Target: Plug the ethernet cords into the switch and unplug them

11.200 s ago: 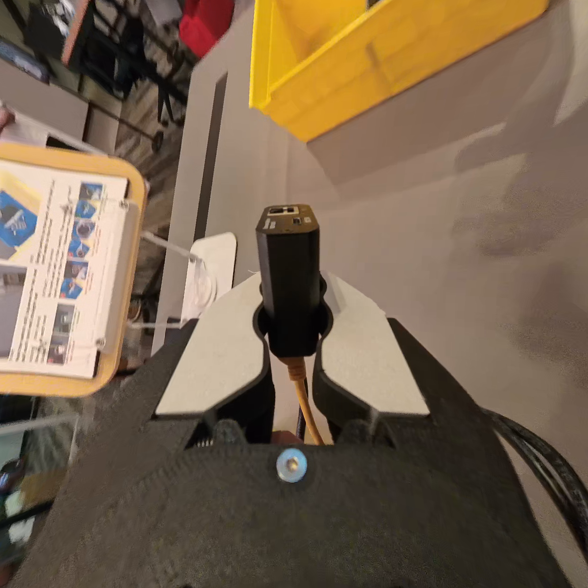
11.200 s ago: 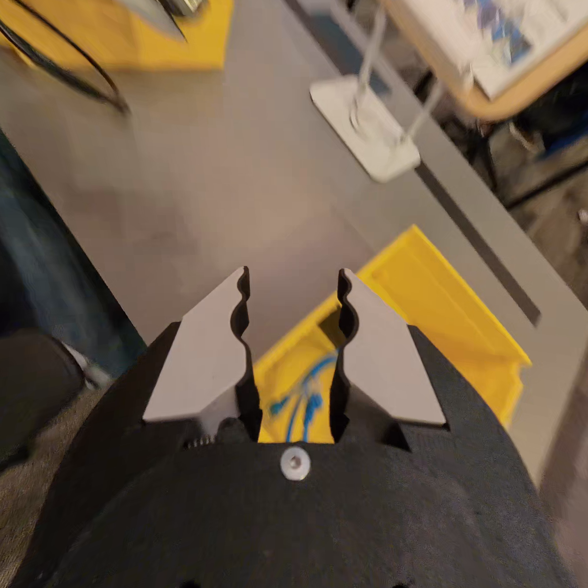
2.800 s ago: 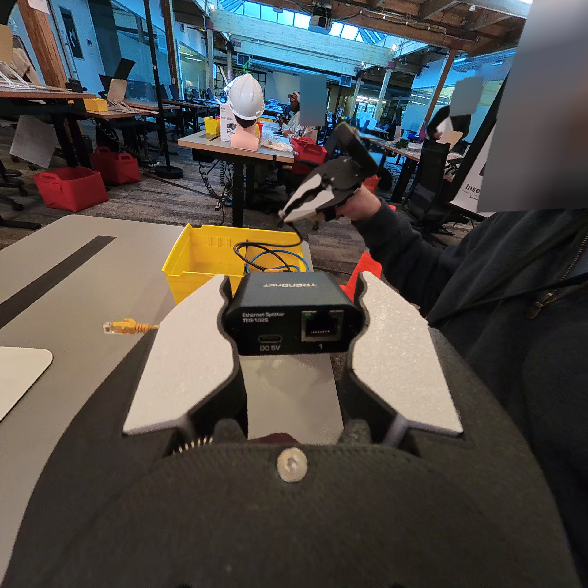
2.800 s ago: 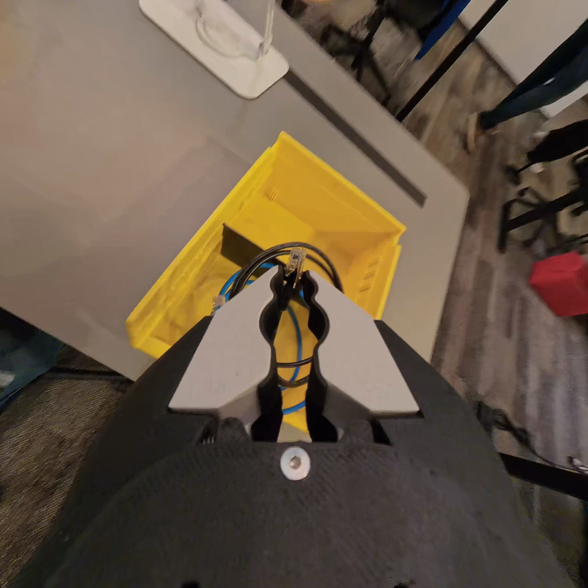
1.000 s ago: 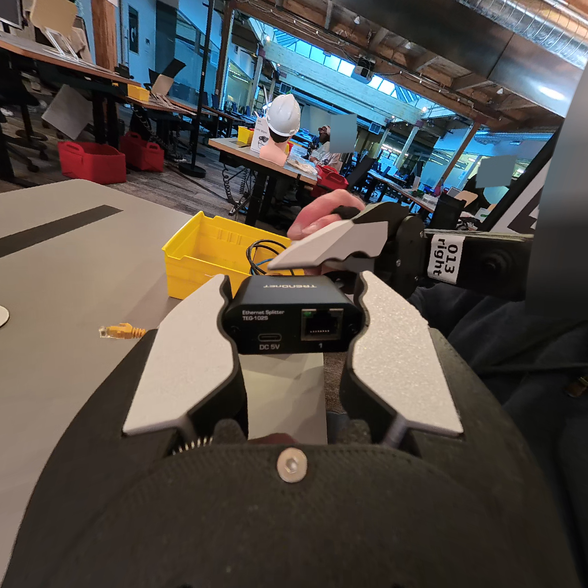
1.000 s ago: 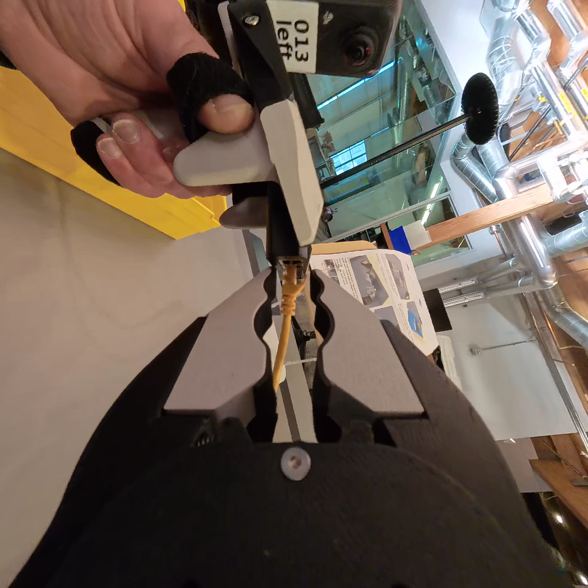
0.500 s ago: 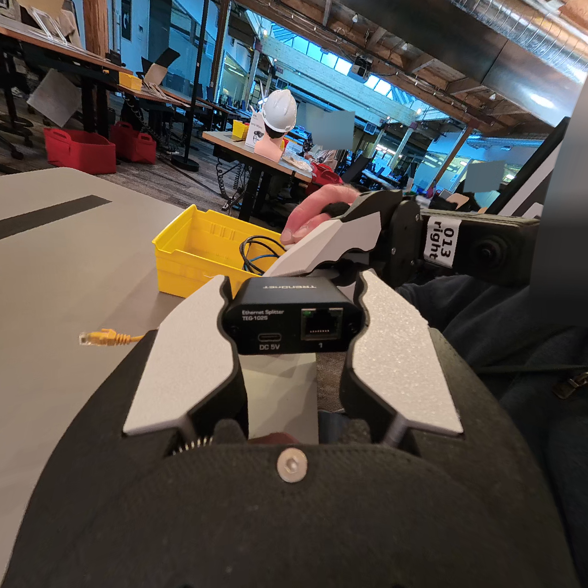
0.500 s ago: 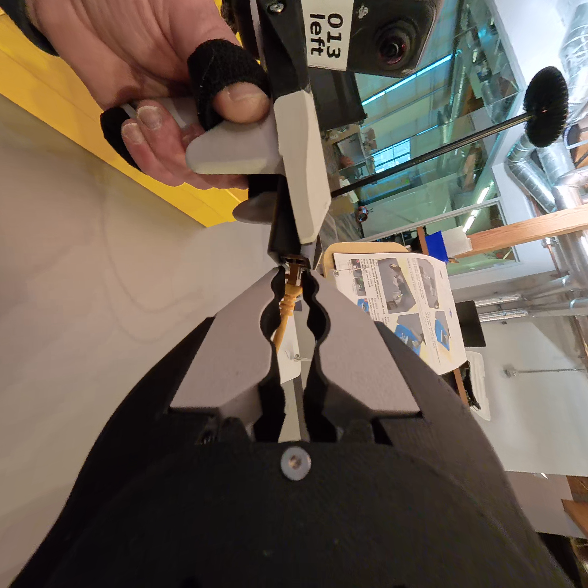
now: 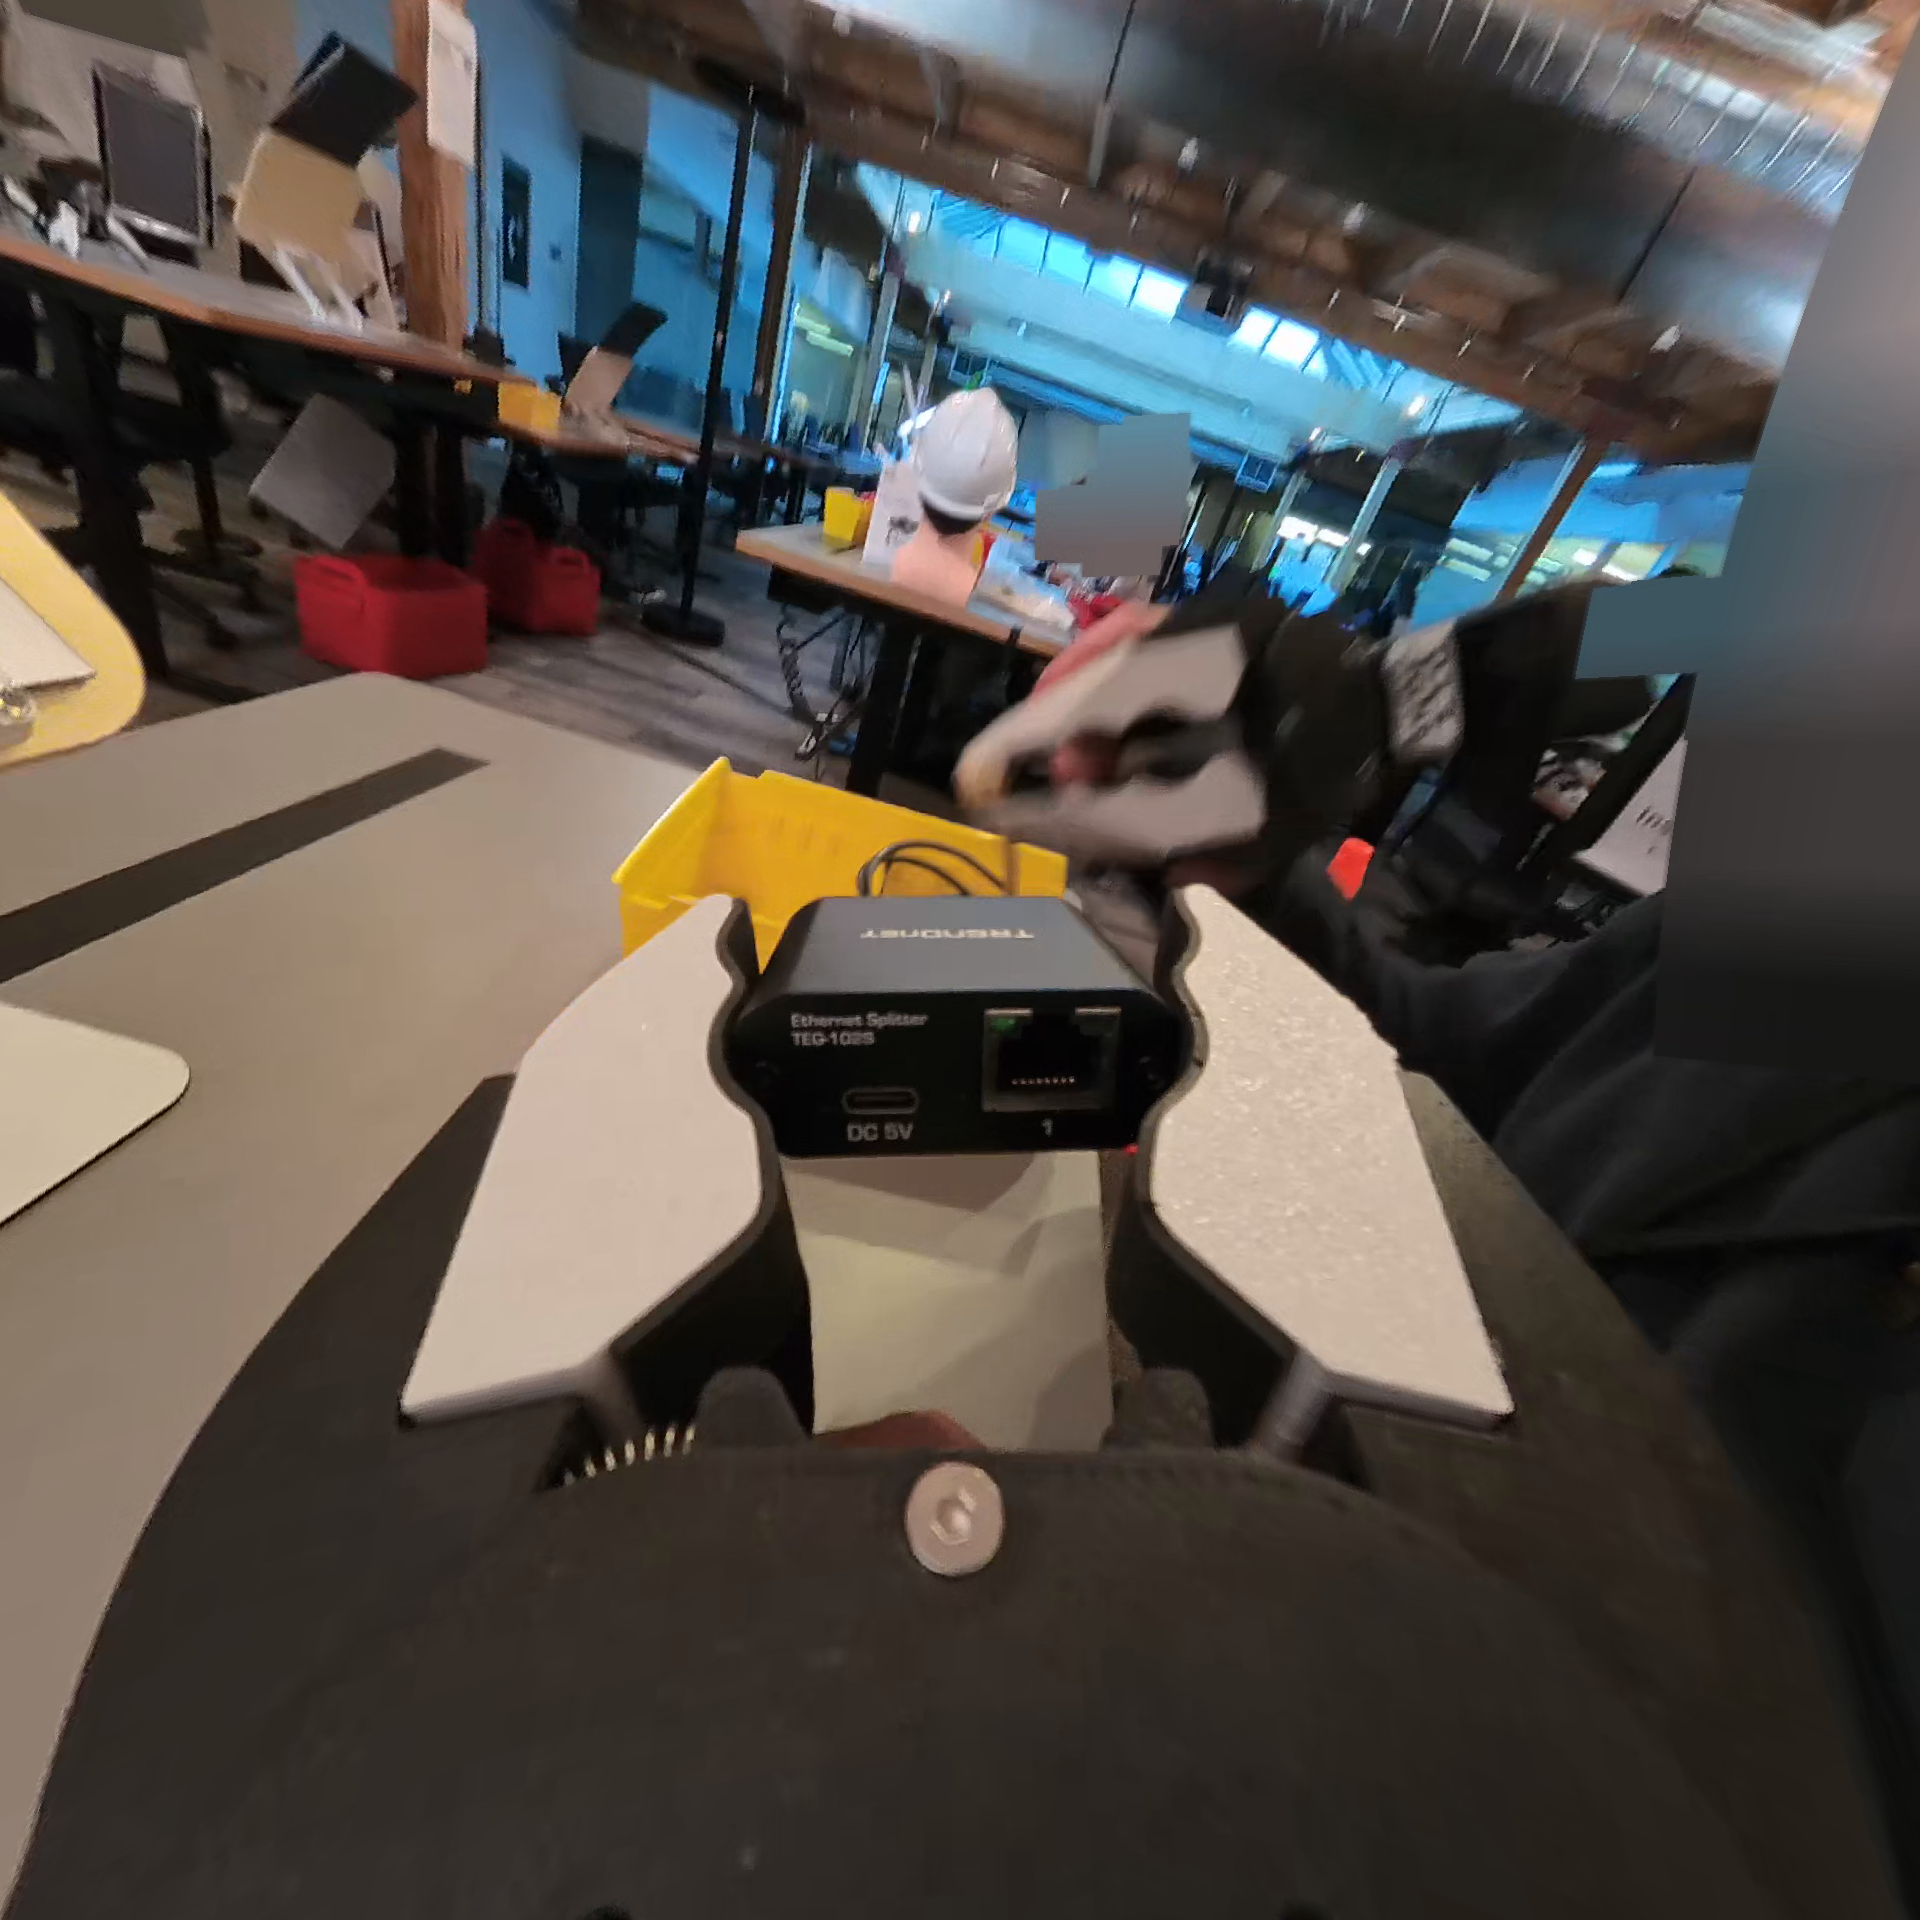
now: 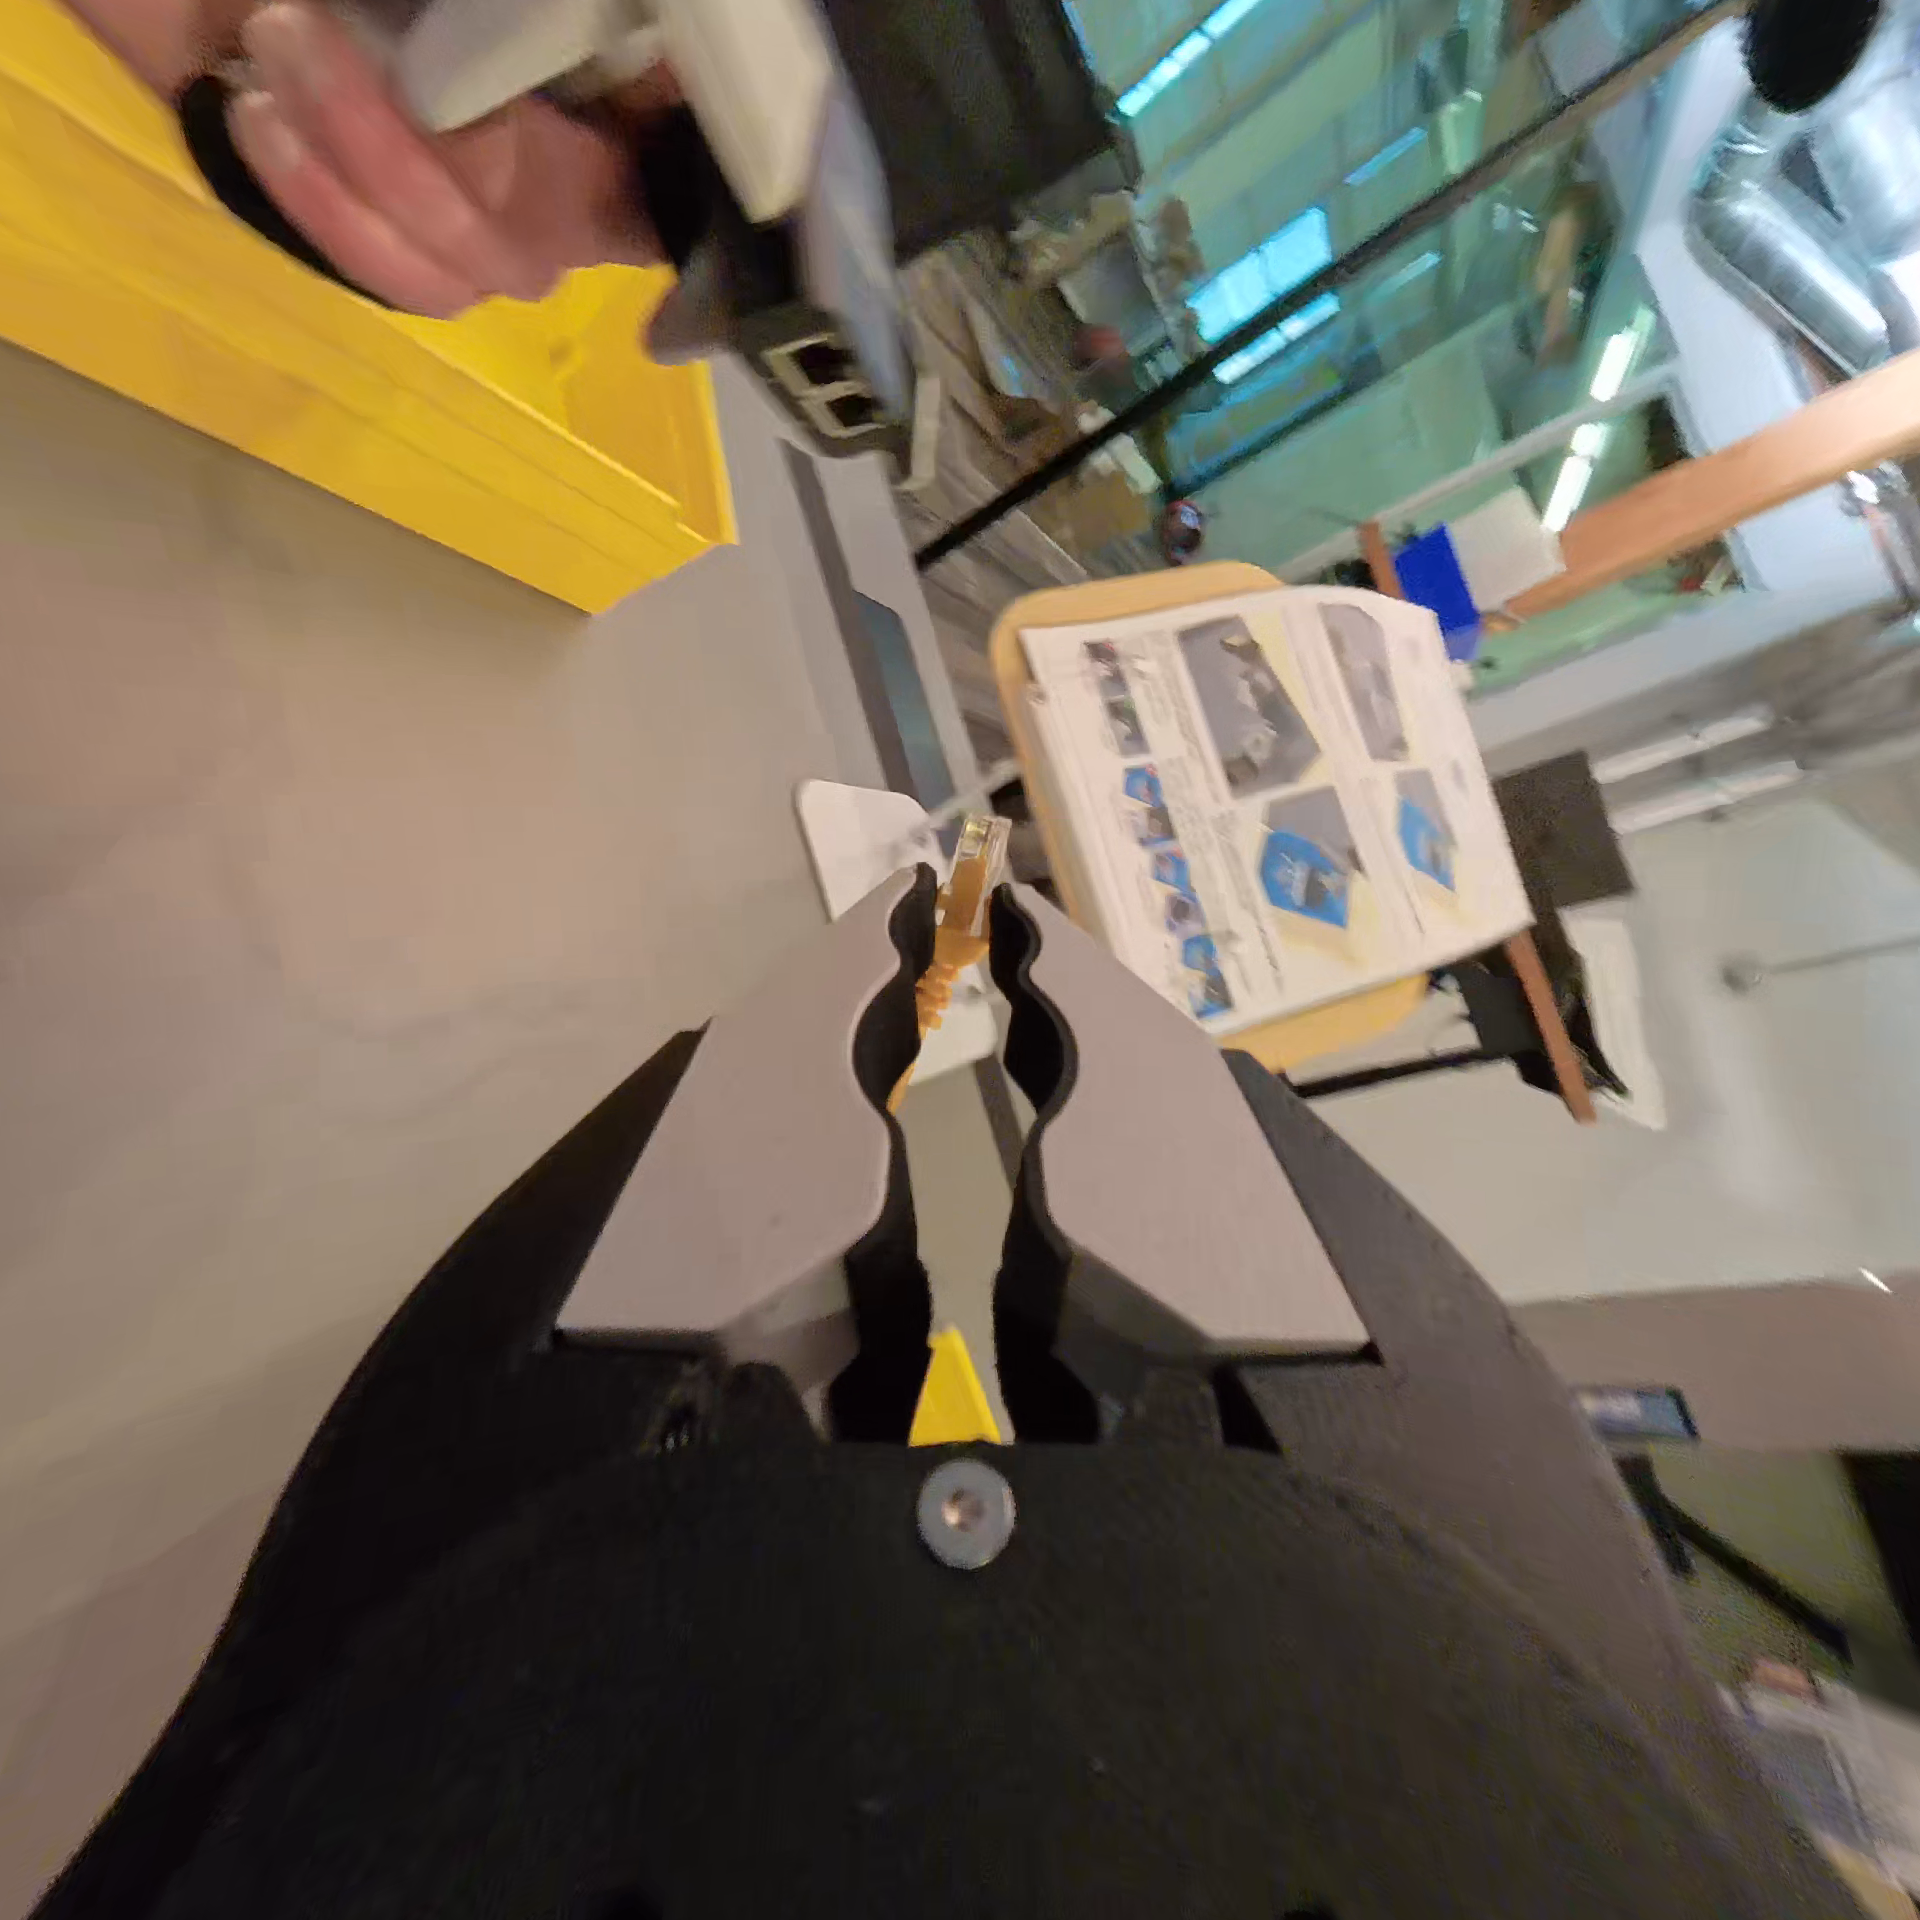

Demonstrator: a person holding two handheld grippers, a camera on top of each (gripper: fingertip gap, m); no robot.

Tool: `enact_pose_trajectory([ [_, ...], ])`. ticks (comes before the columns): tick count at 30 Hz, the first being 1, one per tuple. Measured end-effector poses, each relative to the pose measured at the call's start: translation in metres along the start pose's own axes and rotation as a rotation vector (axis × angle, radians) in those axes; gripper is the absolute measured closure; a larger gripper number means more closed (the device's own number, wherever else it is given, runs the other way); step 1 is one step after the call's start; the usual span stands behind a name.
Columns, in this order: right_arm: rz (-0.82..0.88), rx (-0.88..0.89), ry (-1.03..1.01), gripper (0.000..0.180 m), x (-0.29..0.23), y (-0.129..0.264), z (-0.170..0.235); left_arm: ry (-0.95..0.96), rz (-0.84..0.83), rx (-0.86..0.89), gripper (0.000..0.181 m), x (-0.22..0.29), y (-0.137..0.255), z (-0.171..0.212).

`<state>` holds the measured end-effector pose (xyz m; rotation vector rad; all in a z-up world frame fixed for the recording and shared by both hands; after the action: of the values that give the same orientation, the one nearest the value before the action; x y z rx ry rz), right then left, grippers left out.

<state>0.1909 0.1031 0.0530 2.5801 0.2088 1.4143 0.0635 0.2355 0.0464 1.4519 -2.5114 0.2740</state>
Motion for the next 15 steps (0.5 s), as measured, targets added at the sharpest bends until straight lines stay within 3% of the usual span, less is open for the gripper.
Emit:
enact_pose_trajectory([
  [8,0.25,-0.121,-0.18,0.171,0.071,0.091,0.045,0.018,0.004,-0.011,0.108,-0.003,0.002,-0.001],
  [15,0.393,-0.311,-0.221,0.17,0.075,0.14,0.087,-0.008,0.016,-0.047,0.108,0.004,-0.005,0.001],
])
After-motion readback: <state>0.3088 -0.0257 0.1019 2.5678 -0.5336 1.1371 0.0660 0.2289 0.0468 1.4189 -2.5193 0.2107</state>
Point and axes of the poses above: each gripper's, where its closed fingertips meet, y back along the fingers, z out of its underside, x = y × z across the jaws, the point moved 6 cm from there along y, back along the fingers, and after that the axes turned 1 degree about x, right-handed, at the moved point
